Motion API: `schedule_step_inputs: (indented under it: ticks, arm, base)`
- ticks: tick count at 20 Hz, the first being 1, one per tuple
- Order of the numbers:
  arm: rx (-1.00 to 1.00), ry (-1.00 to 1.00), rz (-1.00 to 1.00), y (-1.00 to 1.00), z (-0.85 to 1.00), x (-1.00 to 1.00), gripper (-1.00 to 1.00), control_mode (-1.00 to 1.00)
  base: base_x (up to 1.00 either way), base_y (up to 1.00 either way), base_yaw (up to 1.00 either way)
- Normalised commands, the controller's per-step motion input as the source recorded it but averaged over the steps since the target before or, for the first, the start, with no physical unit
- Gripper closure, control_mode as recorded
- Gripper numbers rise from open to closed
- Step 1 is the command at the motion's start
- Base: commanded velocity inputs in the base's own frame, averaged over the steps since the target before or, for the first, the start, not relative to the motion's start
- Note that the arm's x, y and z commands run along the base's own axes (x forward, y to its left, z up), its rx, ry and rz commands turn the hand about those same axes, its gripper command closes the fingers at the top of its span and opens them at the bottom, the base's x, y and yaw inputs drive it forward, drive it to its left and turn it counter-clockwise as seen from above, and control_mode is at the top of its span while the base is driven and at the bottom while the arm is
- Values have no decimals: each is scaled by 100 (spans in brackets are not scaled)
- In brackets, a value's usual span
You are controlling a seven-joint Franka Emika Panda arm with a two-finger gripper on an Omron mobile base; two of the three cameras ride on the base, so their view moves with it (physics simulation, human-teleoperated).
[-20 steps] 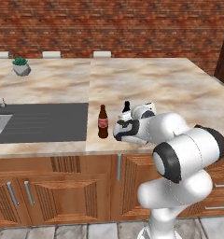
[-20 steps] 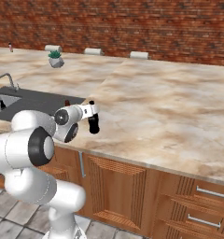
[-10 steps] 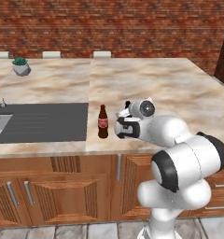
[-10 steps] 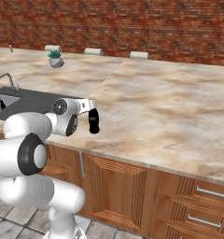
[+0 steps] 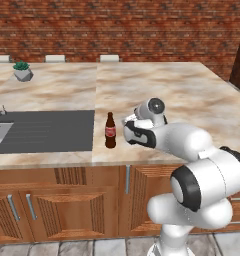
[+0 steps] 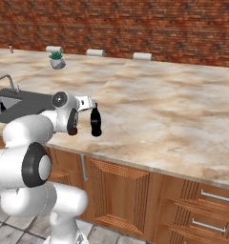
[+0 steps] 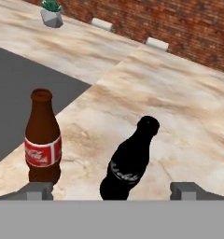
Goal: Place the large bottle from the dining counter next to the other large bottle outside the sink, and place the small bottle from the dining counter next to the other small bottle inside the sink.
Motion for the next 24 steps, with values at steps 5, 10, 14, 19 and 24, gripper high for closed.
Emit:
schedule_step_inputs:
  ticks: [5, 10, 14, 19, 24]
  arm:
    - [-14, 5, 0, 0, -2, -44, -100, -100]
    - [-13, 2, 0, 0, 0, -37, -100, -100]
    - [2, 7, -2, -6, 0, -2, -100, -100]
    - [15, 9, -9, -18, 0, 0, -100, -100]
    - [14, 10, -17, -9, -16, -13, -100, -100]
  base:
    - [0, 0, 0]
    - [0, 0, 0]
    - [0, 0, 0]
    - [0, 0, 0]
    - [0, 0, 0]
